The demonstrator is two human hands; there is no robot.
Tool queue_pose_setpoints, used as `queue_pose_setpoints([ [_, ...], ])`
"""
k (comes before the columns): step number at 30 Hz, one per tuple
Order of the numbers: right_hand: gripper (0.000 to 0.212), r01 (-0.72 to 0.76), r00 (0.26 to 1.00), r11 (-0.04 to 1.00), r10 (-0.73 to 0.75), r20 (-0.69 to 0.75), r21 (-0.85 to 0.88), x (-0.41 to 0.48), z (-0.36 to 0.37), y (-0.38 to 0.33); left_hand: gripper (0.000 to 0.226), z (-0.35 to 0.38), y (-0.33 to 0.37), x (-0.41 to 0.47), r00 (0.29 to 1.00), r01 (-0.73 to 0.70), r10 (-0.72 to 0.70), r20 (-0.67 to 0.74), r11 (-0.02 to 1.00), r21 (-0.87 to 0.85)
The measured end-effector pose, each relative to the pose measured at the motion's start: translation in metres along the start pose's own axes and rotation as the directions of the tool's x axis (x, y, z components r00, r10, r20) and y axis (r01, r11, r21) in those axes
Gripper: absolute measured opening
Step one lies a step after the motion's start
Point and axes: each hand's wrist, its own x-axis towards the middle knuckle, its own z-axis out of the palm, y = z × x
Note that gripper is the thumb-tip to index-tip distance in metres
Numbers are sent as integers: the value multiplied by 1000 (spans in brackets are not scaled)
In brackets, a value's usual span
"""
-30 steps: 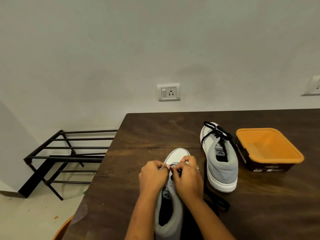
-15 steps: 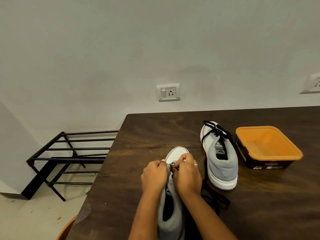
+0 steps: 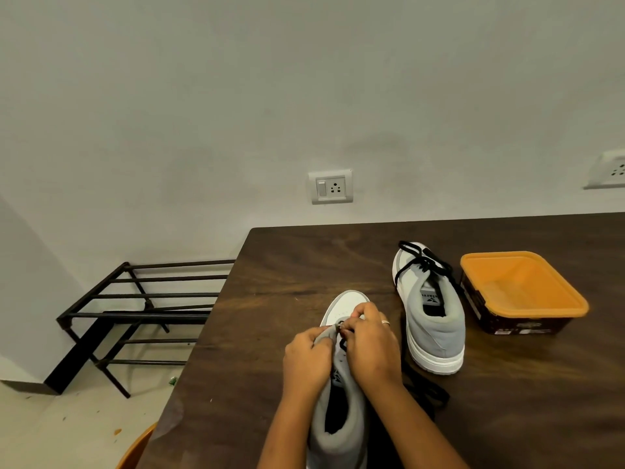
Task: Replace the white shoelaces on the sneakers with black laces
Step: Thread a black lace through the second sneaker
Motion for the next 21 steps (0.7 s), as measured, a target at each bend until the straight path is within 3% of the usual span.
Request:
queue_pose_setpoints([
  [9, 3, 14, 998, 993, -21, -55, -116, 1, -4, -10, 26, 5, -5, -2, 998, 17, -20, -58, 998, -57],
  [12, 17, -3, 998, 972, -13, -65, -236, 3, 1, -13, 29, 5, -6, -1, 998, 35, -40, -55, 996, -87],
  [14, 10, -22, 996, 976, 3, -90, -215, 3, 3, -12, 30, 4, -7, 0, 997, 48, -53, -54, 995, -91],
  [21, 23, -60, 998, 975, 59, -13, -215, 4, 2, -17, 31, 5, -8, 0, 996, 80, -85, -20, 983, -165],
])
